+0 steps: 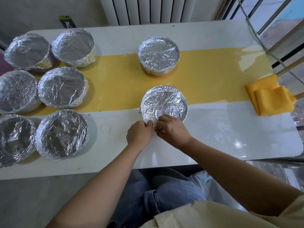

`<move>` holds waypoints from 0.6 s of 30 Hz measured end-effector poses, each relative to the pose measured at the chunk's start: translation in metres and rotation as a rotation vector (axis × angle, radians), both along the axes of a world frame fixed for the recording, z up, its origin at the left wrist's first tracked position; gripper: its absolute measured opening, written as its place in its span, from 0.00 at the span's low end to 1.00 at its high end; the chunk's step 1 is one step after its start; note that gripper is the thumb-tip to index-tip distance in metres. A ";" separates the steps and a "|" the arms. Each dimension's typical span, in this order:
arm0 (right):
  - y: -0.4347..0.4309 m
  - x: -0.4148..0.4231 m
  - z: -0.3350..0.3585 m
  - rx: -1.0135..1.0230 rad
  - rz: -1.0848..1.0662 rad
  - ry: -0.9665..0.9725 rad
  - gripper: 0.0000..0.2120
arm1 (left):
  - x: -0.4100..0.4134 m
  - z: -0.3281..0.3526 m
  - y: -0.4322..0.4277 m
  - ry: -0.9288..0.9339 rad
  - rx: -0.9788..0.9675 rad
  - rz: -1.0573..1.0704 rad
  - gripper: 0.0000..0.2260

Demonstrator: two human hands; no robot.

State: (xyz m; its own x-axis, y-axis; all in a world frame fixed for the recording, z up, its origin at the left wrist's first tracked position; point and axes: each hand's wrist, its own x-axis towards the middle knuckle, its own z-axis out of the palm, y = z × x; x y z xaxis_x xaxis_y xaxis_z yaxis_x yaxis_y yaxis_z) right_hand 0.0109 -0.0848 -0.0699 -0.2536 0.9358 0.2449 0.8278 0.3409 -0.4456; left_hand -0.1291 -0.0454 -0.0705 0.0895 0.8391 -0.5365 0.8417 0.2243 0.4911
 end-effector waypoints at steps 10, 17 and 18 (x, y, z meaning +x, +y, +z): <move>0.002 -0.010 -0.001 0.035 -0.091 0.055 0.08 | 0.011 0.003 0.005 0.101 0.068 0.022 0.22; 0.007 -0.018 -0.001 0.018 -0.166 0.074 0.10 | 0.022 0.002 0.016 0.049 0.031 0.126 0.16; 0.008 -0.018 0.000 0.017 -0.168 0.074 0.10 | 0.021 0.002 0.018 0.035 0.017 0.136 0.17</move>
